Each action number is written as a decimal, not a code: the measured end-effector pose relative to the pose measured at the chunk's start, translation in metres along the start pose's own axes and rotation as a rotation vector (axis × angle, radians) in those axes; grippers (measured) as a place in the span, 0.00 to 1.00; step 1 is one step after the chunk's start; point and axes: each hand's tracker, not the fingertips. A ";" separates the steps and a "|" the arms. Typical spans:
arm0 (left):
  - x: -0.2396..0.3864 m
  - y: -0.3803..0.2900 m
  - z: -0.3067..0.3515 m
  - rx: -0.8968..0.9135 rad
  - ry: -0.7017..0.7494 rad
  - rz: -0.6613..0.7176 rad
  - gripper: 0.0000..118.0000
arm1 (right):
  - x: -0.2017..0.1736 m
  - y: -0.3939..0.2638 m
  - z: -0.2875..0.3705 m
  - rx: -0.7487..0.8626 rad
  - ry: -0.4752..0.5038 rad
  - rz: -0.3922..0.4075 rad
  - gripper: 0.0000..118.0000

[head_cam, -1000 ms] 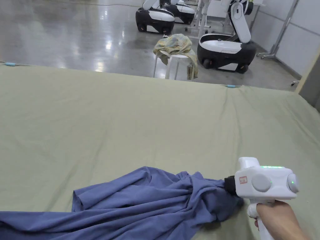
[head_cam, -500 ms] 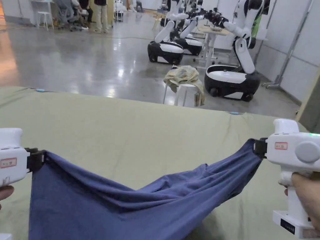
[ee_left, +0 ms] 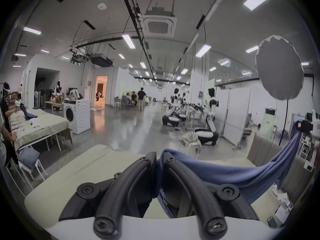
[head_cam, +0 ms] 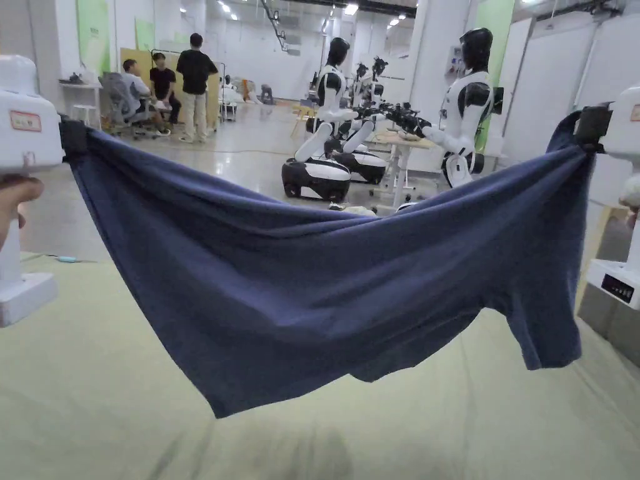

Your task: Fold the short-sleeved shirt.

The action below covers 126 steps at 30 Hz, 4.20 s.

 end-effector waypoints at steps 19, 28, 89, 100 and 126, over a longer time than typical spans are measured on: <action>0.009 -0.167 -0.032 -0.154 0.017 0.010 0.08 | 0.024 -0.218 -0.031 -0.187 -0.091 -0.118 0.04; -0.033 -0.238 0.117 -0.419 -0.120 0.066 0.08 | 0.065 -0.303 0.114 -0.359 -0.024 -0.002 0.04; -0.112 -0.398 0.144 -0.799 -0.316 -0.209 0.04 | -0.123 -0.381 0.182 -0.367 0.127 0.002 0.00; -0.105 -0.364 0.153 -0.721 -0.305 -0.178 0.04 | -0.085 -0.389 0.124 -0.455 0.078 0.152 0.00; -0.089 -0.363 0.132 -0.725 -0.236 -0.107 0.04 | -0.067 -0.444 -0.080 -0.927 0.226 0.155 0.00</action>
